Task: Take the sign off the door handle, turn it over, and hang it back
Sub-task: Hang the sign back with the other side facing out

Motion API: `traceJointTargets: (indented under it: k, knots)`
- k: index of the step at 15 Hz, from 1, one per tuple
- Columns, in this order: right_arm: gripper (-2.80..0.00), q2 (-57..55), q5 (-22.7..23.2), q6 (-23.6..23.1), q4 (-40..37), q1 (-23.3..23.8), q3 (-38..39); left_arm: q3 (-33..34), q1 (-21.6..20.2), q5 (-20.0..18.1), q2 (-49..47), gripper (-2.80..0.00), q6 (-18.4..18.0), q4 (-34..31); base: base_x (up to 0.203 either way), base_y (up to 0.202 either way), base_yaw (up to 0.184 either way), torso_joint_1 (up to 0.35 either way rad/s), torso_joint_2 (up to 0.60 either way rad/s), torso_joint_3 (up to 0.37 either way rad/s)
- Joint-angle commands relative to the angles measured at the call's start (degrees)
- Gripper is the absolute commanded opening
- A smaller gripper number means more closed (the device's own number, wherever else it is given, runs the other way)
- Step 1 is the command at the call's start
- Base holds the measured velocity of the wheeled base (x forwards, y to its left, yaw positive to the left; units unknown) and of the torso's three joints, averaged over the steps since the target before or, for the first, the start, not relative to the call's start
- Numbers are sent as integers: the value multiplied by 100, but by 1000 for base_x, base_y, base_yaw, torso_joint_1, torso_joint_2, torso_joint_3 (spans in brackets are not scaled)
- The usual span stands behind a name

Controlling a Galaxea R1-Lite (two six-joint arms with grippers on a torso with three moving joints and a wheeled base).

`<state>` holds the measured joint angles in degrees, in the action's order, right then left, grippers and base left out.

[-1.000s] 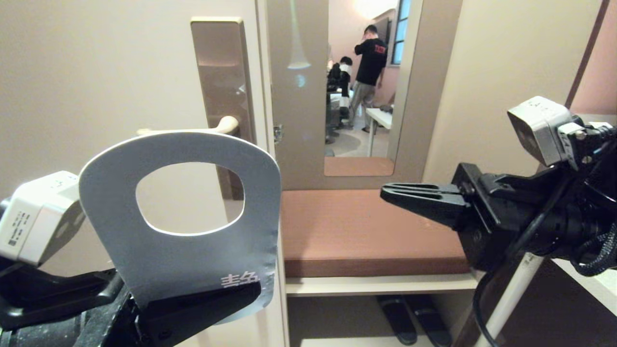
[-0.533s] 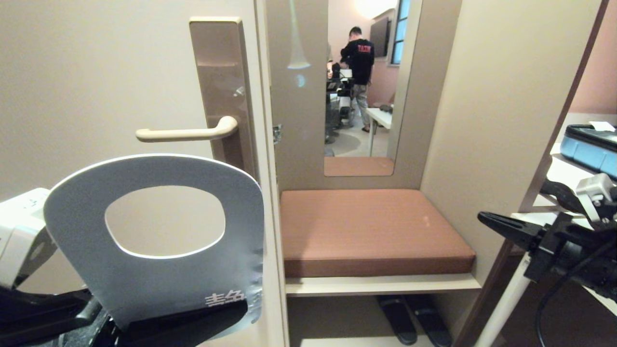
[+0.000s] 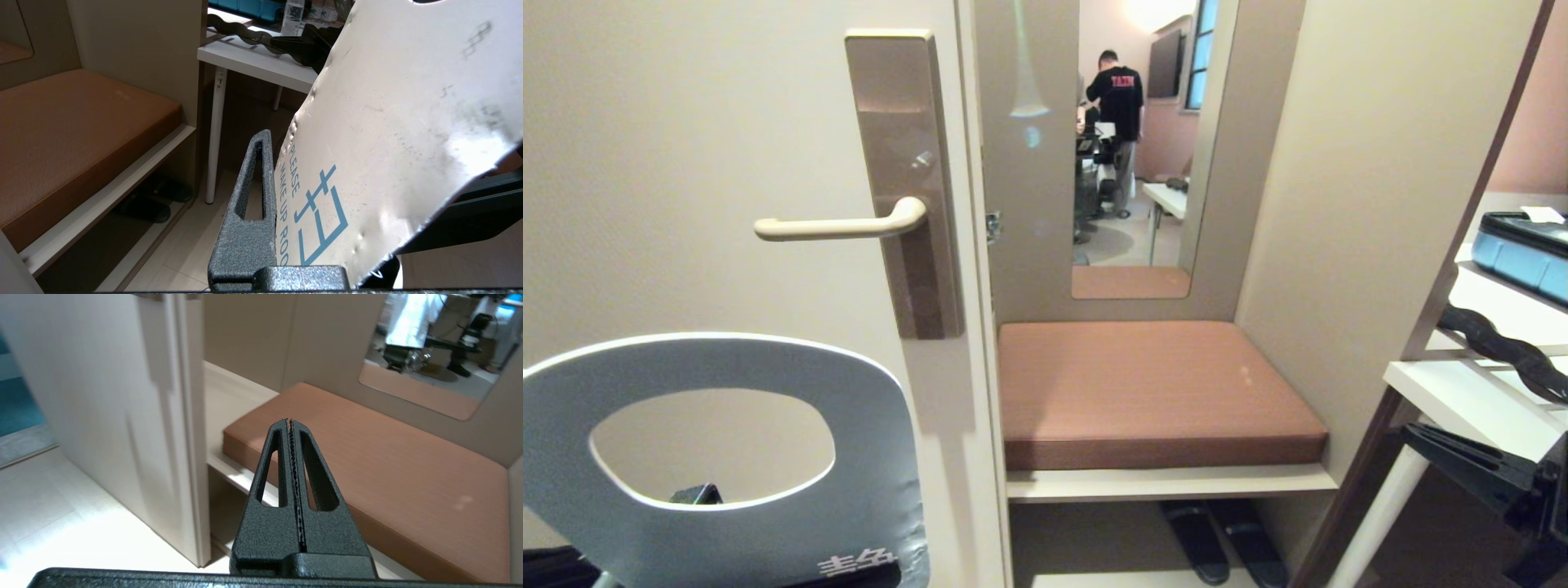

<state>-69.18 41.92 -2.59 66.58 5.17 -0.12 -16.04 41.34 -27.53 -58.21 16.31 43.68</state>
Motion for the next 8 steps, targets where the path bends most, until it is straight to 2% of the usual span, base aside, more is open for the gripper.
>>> traceJointTargets:
  k: [1, 5, 6, 8]
  knots:
    - [-280, 1109, 72, 8, -523, 2, 11, 22, 6, -16, 90, -280, 4, 27, 0, 0, 0, 0, 0, 0]
    - [-280, 2991, 18, -4, -2617, -11, 11, 63, 6, -16, 76, -280, -5, 18, 0, 0, 0, 0, 0, 0]
    - [-280, 3199, -317, -6, -3072, -116, 12, 89, 6, -16, 73, -280, -5, 9, 0, 0, 0, 0, 0, 0]
    - [-280, 3345, -1378, -9, -3581, -226, 12, 101, 6, -16, 85, -280, -23, 9, 0, 0, 0, 0, 0, 0]
